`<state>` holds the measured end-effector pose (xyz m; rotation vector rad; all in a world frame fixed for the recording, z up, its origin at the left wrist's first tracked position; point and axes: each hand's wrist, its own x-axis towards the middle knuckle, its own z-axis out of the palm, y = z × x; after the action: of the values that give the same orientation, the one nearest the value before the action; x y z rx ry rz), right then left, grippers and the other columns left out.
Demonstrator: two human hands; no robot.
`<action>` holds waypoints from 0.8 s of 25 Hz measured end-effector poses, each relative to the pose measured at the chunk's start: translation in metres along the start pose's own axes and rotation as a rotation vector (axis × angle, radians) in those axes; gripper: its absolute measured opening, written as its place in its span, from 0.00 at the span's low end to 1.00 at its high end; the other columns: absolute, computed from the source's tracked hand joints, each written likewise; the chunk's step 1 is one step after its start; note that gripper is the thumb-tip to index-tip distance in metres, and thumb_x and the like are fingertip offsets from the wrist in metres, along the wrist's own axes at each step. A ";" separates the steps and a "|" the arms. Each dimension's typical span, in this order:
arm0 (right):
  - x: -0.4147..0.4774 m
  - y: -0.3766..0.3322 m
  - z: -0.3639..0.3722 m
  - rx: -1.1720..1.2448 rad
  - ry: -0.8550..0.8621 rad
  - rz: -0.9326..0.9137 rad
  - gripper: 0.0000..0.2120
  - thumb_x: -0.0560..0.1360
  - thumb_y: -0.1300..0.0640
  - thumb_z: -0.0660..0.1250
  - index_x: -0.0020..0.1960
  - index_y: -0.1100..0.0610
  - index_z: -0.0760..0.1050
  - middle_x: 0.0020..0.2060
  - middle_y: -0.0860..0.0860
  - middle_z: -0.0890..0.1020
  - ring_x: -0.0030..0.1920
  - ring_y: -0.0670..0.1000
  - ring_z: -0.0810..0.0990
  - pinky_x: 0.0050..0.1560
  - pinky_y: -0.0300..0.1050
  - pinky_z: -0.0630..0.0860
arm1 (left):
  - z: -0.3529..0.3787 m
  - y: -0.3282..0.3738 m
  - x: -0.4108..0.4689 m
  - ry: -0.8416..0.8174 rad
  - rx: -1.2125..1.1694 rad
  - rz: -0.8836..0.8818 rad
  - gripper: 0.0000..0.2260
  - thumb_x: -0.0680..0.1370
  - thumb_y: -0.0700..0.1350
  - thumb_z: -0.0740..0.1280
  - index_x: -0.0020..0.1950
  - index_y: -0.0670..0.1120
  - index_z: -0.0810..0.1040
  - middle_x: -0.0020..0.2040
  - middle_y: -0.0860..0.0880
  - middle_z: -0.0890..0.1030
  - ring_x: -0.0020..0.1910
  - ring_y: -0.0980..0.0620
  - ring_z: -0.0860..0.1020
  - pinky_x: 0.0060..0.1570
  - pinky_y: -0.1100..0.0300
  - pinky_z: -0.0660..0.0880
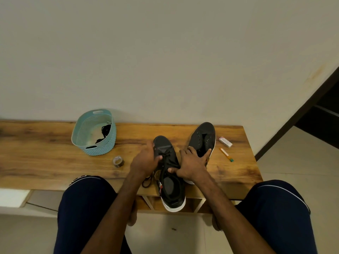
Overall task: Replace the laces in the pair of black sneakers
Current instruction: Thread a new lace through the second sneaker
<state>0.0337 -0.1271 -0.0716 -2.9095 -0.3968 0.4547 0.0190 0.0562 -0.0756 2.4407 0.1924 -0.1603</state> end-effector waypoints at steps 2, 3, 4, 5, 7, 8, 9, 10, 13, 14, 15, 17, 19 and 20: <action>-0.001 0.012 0.000 0.152 -0.075 0.003 0.45 0.70 0.27 0.63 0.78 0.50 0.58 0.79 0.48 0.58 0.80 0.49 0.48 0.70 0.78 0.38 | 0.007 -0.003 -0.005 -0.149 -0.034 -0.139 0.18 0.81 0.52 0.65 0.62 0.43 0.62 0.59 0.43 0.79 0.55 0.44 0.79 0.49 0.51 0.76; -0.002 0.017 0.000 0.211 -0.112 -0.001 0.46 0.70 0.28 0.65 0.79 0.50 0.56 0.80 0.48 0.55 0.80 0.49 0.46 0.72 0.75 0.40 | 0.008 -0.001 -0.007 -0.194 -0.050 -0.170 0.21 0.81 0.55 0.63 0.63 0.42 0.62 0.60 0.43 0.78 0.56 0.44 0.79 0.49 0.52 0.76; -0.003 0.022 -0.001 0.256 -0.122 -0.002 0.45 0.70 0.30 0.67 0.79 0.50 0.56 0.80 0.48 0.53 0.80 0.50 0.45 0.73 0.73 0.42 | 0.007 0.000 -0.007 -0.226 -0.048 -0.180 0.24 0.81 0.57 0.63 0.65 0.41 0.62 0.60 0.44 0.78 0.58 0.44 0.78 0.48 0.54 0.74; -0.005 0.024 -0.003 0.286 -0.095 0.004 0.43 0.70 0.33 0.70 0.77 0.51 0.60 0.79 0.49 0.55 0.80 0.51 0.48 0.75 0.71 0.46 | 0.007 0.002 -0.008 -0.250 -0.052 -0.186 0.25 0.80 0.58 0.63 0.67 0.41 0.63 0.61 0.44 0.77 0.59 0.45 0.77 0.48 0.56 0.72; -0.013 0.022 -0.009 0.214 0.040 0.000 0.32 0.70 0.37 0.73 0.67 0.52 0.69 0.71 0.50 0.66 0.75 0.54 0.61 0.74 0.67 0.56 | 0.008 0.003 -0.007 -0.266 -0.027 -0.194 0.23 0.81 0.57 0.62 0.67 0.41 0.65 0.60 0.45 0.77 0.58 0.46 0.77 0.48 0.56 0.71; -0.018 0.017 -0.012 0.119 0.091 -0.018 0.27 0.72 0.40 0.72 0.65 0.51 0.71 0.66 0.50 0.69 0.71 0.54 0.66 0.72 0.64 0.61 | 0.009 0.002 -0.006 -0.278 0.005 -0.201 0.20 0.82 0.56 0.60 0.64 0.42 0.68 0.58 0.44 0.78 0.55 0.47 0.77 0.48 0.55 0.72; -0.023 0.011 -0.016 0.029 0.108 -0.038 0.22 0.74 0.43 0.71 0.63 0.52 0.73 0.63 0.51 0.72 0.67 0.55 0.71 0.69 0.59 0.66 | 0.012 0.000 -0.005 -0.298 0.014 -0.209 0.18 0.83 0.56 0.59 0.60 0.42 0.70 0.55 0.44 0.79 0.52 0.47 0.78 0.48 0.54 0.74; -0.027 0.005 -0.020 -0.026 0.109 -0.053 0.18 0.77 0.45 0.68 0.62 0.52 0.75 0.61 0.51 0.73 0.63 0.55 0.74 0.64 0.56 0.70 | 0.016 -0.002 -0.004 -0.322 -0.019 -0.215 0.17 0.83 0.56 0.57 0.57 0.42 0.72 0.51 0.43 0.80 0.49 0.47 0.79 0.48 0.52 0.77; -0.035 -0.008 -0.031 -0.057 0.115 -0.031 0.14 0.82 0.49 0.62 0.62 0.55 0.74 0.57 0.54 0.76 0.56 0.57 0.80 0.52 0.51 0.75 | 0.026 0.002 -0.007 -0.341 -0.204 -0.241 0.15 0.85 0.53 0.54 0.47 0.44 0.71 0.41 0.44 0.77 0.38 0.47 0.76 0.41 0.53 0.75; -0.037 -0.011 -0.032 -0.072 0.141 -0.026 0.14 0.82 0.49 0.60 0.62 0.56 0.72 0.56 0.55 0.78 0.55 0.57 0.81 0.50 0.50 0.76 | 0.028 0.004 -0.008 -0.330 -0.220 -0.244 0.14 0.85 0.52 0.54 0.46 0.45 0.70 0.39 0.44 0.76 0.36 0.47 0.75 0.39 0.53 0.74; -0.038 -0.012 -0.032 -0.079 0.154 -0.016 0.14 0.83 0.48 0.60 0.62 0.56 0.72 0.55 0.55 0.79 0.54 0.57 0.81 0.48 0.50 0.75 | 0.029 0.005 -0.008 -0.318 -0.215 -0.241 0.14 0.85 0.52 0.54 0.46 0.46 0.70 0.40 0.44 0.76 0.36 0.47 0.76 0.38 0.52 0.74; -0.037 -0.010 -0.033 0.017 0.138 0.054 0.14 0.82 0.45 0.60 0.57 0.56 0.73 0.49 0.53 0.80 0.49 0.55 0.81 0.45 0.49 0.73 | 0.030 0.006 -0.007 -0.292 -0.191 -0.224 0.13 0.84 0.52 0.55 0.48 0.46 0.71 0.43 0.43 0.78 0.40 0.45 0.77 0.42 0.49 0.76; -0.033 -0.007 -0.034 0.309 0.089 0.107 0.15 0.81 0.44 0.61 0.50 0.56 0.74 0.40 0.51 0.80 0.42 0.52 0.79 0.42 0.48 0.75 | 0.028 0.008 -0.008 -0.271 -0.194 -0.202 0.11 0.84 0.51 0.56 0.50 0.46 0.71 0.47 0.43 0.79 0.44 0.45 0.77 0.45 0.50 0.76; -0.031 -0.004 -0.035 0.504 0.029 0.114 0.16 0.82 0.44 0.61 0.49 0.58 0.75 0.37 0.52 0.79 0.38 0.52 0.80 0.41 0.48 0.77 | 0.027 0.008 -0.008 -0.273 -0.208 -0.192 0.10 0.84 0.51 0.56 0.49 0.47 0.72 0.46 0.44 0.79 0.44 0.46 0.78 0.44 0.51 0.75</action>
<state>0.0155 -0.1367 -0.0297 -2.4503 -0.0909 0.4508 0.0112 0.0318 -0.0897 2.1644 0.3050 -0.5282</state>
